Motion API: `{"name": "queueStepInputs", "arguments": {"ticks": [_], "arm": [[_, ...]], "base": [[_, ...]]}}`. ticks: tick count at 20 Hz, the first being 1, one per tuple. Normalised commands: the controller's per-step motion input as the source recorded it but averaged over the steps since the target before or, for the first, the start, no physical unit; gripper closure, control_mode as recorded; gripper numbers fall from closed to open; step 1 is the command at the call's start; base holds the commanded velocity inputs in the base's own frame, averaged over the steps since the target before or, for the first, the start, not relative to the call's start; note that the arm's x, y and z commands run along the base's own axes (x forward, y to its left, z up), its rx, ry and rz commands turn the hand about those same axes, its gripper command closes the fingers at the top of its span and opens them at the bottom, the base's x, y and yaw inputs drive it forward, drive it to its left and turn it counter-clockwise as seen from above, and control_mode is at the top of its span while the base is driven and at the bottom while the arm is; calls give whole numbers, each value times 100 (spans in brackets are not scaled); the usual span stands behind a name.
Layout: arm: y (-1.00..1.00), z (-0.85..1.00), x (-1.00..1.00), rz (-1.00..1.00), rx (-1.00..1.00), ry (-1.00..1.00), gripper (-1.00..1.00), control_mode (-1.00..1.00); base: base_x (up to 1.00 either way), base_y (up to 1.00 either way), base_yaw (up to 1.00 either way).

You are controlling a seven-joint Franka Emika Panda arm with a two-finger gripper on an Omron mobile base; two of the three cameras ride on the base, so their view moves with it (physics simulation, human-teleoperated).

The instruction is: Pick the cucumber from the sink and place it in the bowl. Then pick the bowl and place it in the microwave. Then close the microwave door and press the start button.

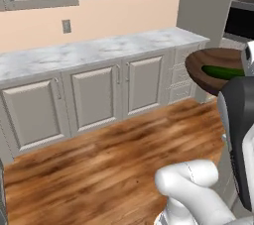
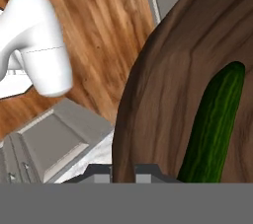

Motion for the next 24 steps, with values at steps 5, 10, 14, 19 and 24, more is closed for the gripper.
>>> {"name": "queueStepInputs", "arguments": {"ticks": [5,10,14,19,24], "arm": [[0,0,0,0,0,0,100,100],[0,0,0,0,0,0,100,100],[0,0,0,0,0,0,100,100],[0,0,0,0,0,0,100,100],[0,0,0,0,0,0,100,100]], "base": [[100,-1,0],[100,-1,0],[100,-1,-17],[91,0,-58],[64,0,-72]]}}
